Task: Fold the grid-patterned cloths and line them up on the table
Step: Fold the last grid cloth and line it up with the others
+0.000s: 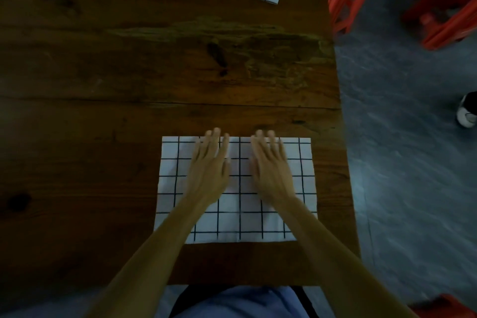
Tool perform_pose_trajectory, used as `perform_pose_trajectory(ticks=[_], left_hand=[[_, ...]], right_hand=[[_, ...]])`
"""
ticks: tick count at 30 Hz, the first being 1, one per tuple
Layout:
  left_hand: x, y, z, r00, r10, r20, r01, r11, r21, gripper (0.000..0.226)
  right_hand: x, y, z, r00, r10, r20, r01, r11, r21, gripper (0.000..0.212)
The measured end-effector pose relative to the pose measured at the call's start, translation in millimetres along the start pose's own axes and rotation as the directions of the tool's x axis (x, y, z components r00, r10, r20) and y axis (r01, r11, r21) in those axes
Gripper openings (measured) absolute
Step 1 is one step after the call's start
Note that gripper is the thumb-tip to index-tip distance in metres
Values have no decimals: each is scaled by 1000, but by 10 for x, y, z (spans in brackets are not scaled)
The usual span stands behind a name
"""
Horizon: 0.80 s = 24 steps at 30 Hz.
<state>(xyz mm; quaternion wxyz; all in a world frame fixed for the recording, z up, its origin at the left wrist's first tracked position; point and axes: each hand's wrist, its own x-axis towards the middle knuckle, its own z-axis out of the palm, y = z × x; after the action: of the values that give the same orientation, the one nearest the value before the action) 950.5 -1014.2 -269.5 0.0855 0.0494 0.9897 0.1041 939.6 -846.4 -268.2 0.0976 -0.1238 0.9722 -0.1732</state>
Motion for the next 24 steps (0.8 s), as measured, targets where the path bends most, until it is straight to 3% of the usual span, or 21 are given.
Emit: perform_pose_trajectory(ticks=[3, 10, 16, 19, 24], left_hand=[[52, 18, 139, 998, -4, 61, 3, 1000, 24, 59], [-213, -793, -27, 975, -219, 29, 218, 975, 28, 63], [-108, -532, -125, 954, -293, -54, 297, 953, 68, 58], [-20, -267, -180, 967, -230, -109, 238, 969, 65, 55], [211, 129, -103, 999, -32, -30, 31, 999, -23, 45]], right_hand=[[119, -264, 149, 996, -53, 70, 50, 998, 44, 67], [-194, 501, -22, 975, 216, -50, -220, 973, -76, 59], [-147, 370, -15, 958, 278, -68, -282, 958, -46, 65], [-139, 302, -50, 980, 187, -63, -191, 979, -68, 63], [126, 28, -16, 1000, -15, -7, 16, 997, 69, 50]])
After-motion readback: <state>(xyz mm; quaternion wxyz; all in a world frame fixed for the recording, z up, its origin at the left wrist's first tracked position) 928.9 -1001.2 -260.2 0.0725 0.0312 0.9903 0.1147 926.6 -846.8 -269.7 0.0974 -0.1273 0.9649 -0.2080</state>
